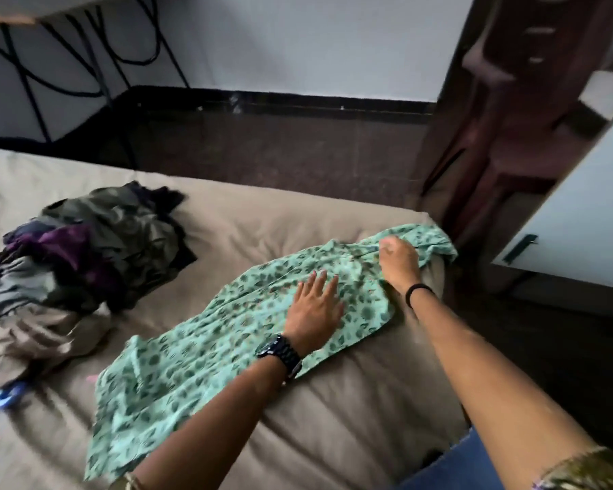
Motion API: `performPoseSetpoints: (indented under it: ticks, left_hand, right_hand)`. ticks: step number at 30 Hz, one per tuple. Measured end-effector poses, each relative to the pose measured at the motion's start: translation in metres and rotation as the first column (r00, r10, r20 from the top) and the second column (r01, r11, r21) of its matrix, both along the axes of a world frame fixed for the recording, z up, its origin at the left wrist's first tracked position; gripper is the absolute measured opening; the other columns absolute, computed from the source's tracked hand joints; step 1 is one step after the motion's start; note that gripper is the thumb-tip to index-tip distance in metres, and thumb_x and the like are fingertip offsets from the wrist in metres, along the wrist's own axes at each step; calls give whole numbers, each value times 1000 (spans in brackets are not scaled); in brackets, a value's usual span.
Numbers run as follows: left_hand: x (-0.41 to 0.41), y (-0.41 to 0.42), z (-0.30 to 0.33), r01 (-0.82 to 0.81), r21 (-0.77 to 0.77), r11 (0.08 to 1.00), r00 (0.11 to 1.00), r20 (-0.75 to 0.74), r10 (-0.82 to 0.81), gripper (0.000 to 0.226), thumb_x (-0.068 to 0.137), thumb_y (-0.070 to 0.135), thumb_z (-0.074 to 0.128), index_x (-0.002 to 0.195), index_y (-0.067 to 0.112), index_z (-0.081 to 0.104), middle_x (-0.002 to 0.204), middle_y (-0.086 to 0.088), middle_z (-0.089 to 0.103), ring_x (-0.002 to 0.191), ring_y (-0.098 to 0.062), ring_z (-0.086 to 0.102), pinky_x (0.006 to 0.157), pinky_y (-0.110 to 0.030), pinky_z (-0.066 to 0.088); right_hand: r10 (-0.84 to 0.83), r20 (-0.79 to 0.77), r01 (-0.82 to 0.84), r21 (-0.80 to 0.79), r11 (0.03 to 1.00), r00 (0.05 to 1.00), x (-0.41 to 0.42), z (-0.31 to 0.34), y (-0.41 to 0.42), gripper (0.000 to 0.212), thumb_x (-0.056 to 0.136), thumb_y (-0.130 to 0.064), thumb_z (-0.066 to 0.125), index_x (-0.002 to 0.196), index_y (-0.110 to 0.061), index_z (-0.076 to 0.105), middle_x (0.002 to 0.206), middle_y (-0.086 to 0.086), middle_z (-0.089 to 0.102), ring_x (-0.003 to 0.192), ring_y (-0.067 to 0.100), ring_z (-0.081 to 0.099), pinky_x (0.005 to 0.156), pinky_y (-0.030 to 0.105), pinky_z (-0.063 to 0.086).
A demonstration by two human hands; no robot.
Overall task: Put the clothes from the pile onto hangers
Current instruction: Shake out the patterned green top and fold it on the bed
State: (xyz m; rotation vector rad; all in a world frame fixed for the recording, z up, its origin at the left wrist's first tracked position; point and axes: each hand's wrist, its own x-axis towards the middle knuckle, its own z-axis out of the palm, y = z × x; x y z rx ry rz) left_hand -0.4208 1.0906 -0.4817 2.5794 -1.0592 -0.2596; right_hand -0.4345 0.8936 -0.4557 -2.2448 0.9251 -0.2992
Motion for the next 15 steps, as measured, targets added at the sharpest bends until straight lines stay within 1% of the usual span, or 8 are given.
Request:
performPoseSetpoints:
  ticks: [2,4,5,7,10,12,13,15]
  left_hand:
    - [6,-33,3,69,8,998,998,0,-69,57,102,38,31,152,17,15,160,-7,9,148,-22,1,120,-39,3]
    - [15,-67,2,92,24,996,996,-21,-91,56,102,38,30,152,18,16,160,-6,9,148,-22,2,120,-40,3]
    - [20,-78,0,82,42,996,996,-25,-81,55,102,39,28,152,19,16,161,-6,8,148,-22,2,120,-41,2]
    - [28,-96,-4,57,70,996,998,-3,-56,56,102,41,23,152,21,13,161,-6,5,148,-22,0,120,-43,-1]
    - [31,-104,-12,11,86,996,1000,3,-11,56,102,43,20,153,24,5,161,-5,-2,148,-21,-4,120,-44,-3]
    - [30,-106,-16,-15,78,997,1000,-5,16,56,102,44,19,153,26,5,161,-3,-2,148,-21,-3,119,-46,-3]
    - [30,-110,-15,-35,63,997,999,-4,35,56,101,45,20,152,26,10,161,-3,4,148,-23,3,119,-49,-1]
    - [33,-120,-10,-106,-3,994,993,46,106,51,99,47,25,144,24,27,151,-5,30,139,-28,27,114,-56,13]
  right_hand:
    - [-234,-56,241,207,948,971,-8,-3,-25,22,93,-13,46,95,2,62,100,25,63,91,35,65,79,39,49]
    - [-298,-119,318,482,816,947,-17,-5,-46,24,94,-19,49,75,-4,51,74,19,57,54,27,63,53,33,53]
    - [-322,-119,330,576,748,939,-19,-6,-52,27,95,-21,53,72,-6,48,66,15,51,46,25,56,40,27,49]
    - [-390,-111,361,659,660,914,-19,-10,-62,25,92,-20,62,76,-7,49,63,11,45,46,22,48,29,22,44]
    - [-473,-68,360,745,561,878,-16,-16,-66,19,90,-7,64,75,-5,52,58,8,43,31,12,45,27,17,37]
    - [-564,6,332,804,494,825,-11,-17,-70,16,86,0,62,73,-6,55,58,6,46,29,4,43,32,15,35]
    - [-616,62,281,852,443,785,-11,-14,-71,12,84,0,62,75,-8,57,64,6,52,39,5,51,40,18,42]
    - [-644,147,137,919,369,751,-5,-18,-78,8,78,-11,58,78,-19,59,88,6,60,82,24,64,73,33,53]
